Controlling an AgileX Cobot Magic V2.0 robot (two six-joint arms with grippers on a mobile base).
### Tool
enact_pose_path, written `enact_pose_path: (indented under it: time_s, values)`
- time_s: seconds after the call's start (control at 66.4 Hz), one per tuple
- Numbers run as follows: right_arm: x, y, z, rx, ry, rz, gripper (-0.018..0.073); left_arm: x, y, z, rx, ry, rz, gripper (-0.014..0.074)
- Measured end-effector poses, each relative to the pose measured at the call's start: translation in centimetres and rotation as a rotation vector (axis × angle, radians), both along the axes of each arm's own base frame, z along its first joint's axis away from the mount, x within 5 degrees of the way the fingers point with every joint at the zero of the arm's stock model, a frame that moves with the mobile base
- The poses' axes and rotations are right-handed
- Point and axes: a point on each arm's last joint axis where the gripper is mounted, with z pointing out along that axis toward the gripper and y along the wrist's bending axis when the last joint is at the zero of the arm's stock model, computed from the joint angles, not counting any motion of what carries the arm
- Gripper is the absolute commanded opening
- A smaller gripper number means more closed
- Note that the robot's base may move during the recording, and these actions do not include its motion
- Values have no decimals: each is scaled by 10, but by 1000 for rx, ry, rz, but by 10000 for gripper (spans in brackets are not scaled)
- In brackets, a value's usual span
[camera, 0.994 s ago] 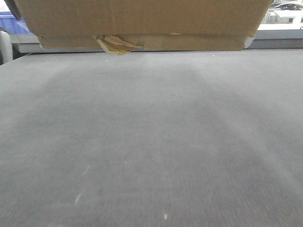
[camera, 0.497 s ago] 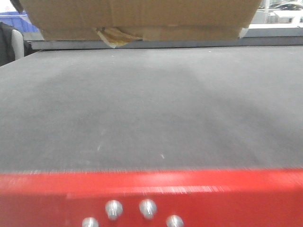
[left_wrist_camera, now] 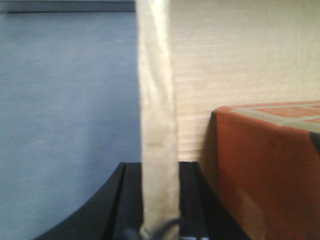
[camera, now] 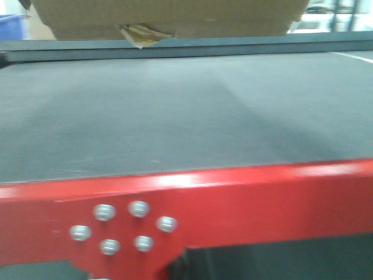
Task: Stack two boxes on right shelf middle
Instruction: 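Drive backward and turn while holding the boxes in both grippers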
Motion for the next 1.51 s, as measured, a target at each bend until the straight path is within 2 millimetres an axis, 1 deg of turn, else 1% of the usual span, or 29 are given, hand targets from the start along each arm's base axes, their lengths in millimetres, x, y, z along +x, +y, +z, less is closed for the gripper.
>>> enact_pose_path:
  time_s: [1.505]
  values:
    - [0,0,0,-3,-5,0,-162,0,0,0,-3,-3,-1,-111]
